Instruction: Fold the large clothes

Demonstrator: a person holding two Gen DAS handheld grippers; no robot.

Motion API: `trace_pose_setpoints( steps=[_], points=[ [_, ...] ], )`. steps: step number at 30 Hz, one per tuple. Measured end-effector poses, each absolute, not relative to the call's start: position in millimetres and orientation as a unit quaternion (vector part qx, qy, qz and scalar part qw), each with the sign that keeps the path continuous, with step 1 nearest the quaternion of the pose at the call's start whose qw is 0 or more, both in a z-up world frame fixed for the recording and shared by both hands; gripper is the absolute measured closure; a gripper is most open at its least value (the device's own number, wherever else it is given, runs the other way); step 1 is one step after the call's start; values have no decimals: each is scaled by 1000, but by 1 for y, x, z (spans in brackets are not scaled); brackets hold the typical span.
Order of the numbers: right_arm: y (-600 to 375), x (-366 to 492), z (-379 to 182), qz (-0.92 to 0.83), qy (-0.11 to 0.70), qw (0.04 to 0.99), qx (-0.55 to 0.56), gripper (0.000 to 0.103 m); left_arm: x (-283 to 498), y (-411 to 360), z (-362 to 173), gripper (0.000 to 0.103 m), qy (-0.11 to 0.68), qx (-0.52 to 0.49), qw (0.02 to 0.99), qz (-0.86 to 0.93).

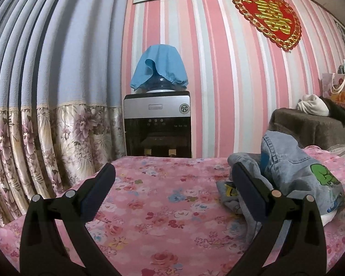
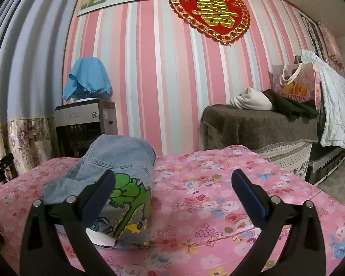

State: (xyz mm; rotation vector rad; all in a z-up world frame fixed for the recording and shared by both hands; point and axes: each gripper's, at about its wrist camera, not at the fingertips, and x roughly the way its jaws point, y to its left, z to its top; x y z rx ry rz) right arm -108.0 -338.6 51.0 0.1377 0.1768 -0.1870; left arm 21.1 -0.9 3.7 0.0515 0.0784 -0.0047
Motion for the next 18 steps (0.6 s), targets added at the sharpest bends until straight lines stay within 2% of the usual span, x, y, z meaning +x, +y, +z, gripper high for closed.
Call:
trace_pose_setpoints(
  steps=[18],
  points=[
    [-338, -109, 50, -101, 88, 989, 63, 2, 21, 6, 4, 3, 40, 9, 999, 1]
  ],
)
